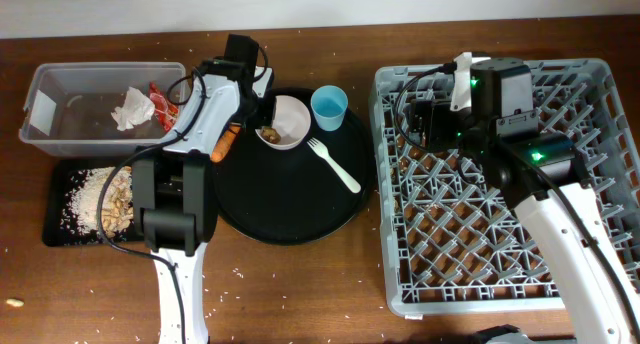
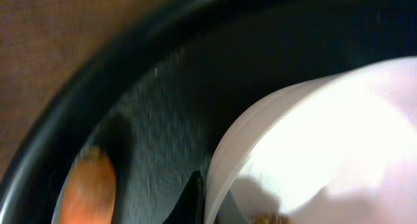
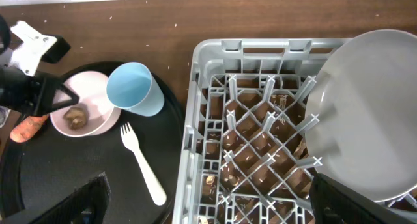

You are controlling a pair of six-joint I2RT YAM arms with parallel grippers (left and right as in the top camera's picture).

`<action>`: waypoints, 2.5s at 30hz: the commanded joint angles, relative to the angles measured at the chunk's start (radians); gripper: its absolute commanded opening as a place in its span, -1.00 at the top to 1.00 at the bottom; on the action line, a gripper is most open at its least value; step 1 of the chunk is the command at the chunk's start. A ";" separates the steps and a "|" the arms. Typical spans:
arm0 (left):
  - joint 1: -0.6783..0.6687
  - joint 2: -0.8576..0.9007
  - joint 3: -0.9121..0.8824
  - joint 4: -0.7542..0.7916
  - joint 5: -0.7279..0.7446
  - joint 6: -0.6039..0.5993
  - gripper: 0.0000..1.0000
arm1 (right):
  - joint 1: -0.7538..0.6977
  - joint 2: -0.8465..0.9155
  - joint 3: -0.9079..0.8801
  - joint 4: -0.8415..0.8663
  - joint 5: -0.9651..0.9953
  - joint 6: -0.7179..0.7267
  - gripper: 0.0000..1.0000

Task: Sort waste into correct bins and load items into the dishwasher rack
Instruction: 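Grasp the pink bowl with the left gripper, then tip the pink bowl over the black tray to empty the scrap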

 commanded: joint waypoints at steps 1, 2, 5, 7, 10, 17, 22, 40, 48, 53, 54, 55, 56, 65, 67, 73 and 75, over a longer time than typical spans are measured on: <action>0.006 -0.004 0.184 -0.129 -0.020 0.005 0.99 | 0.003 0.005 0.006 0.003 -0.002 0.004 -0.93; 0.006 -0.005 0.279 -0.229 -0.066 0.005 0.99 | 0.003 0.005 0.006 0.003 -0.002 0.004 -0.93; 0.006 -0.005 0.553 -0.560 -0.381 0.005 0.99 | 0.003 0.005 0.006 0.003 -0.002 0.004 -0.94; 0.006 -0.005 0.653 -0.687 -0.637 -0.009 0.99 | 0.003 0.005 0.006 0.003 -0.002 0.004 -0.94; 0.007 -0.006 0.682 -0.766 -0.908 -0.048 0.99 | 0.003 0.005 0.006 0.003 -0.002 0.004 -0.94; 0.164 -0.239 0.681 -0.766 -0.874 -0.037 0.99 | 0.003 0.011 0.006 -0.013 -0.002 0.004 -0.94; 0.466 -0.353 0.681 -0.766 -0.569 -0.037 0.99 | 0.004 0.043 0.006 -0.018 -0.006 0.004 -0.94; 0.724 -0.352 0.208 -0.241 -0.851 0.268 1.00 | 0.004 0.049 0.006 -0.019 -0.006 0.004 -0.95; 0.681 -0.352 0.208 0.015 -0.851 0.715 1.00 | 0.003 0.049 0.006 -0.019 -0.005 0.004 -0.95; 0.596 -0.352 0.208 0.195 -0.895 0.905 0.99 | 0.003 0.049 0.006 -0.034 -0.005 0.004 -0.95; 0.585 -0.353 0.208 0.212 -0.921 0.917 1.00 | 0.003 0.049 0.006 -0.034 -0.005 0.004 -0.95; 0.577 -0.354 0.208 0.219 -0.930 0.931 1.00 | 0.003 0.049 0.006 -0.034 -0.005 0.004 -0.95; 0.562 -0.358 0.208 0.219 -0.936 0.946 1.00 | 0.003 0.049 0.006 -0.034 -0.005 0.004 -0.95; 0.510 -0.517 0.208 0.063 -1.004 0.920 0.99 | 0.004 0.055 0.006 -0.034 -0.006 0.005 -0.95; 0.510 -0.542 0.208 -0.022 -1.014 0.848 0.99 | 0.004 0.061 0.006 -0.038 -0.006 0.005 -0.95; 0.510 -0.543 0.183 -0.322 -1.049 0.385 1.00 | 0.004 0.066 0.006 -0.055 -0.006 0.005 -0.95; 0.510 -0.543 0.066 -0.347 -1.051 0.243 0.99 | 0.004 0.066 0.006 -0.055 -0.006 0.005 -0.95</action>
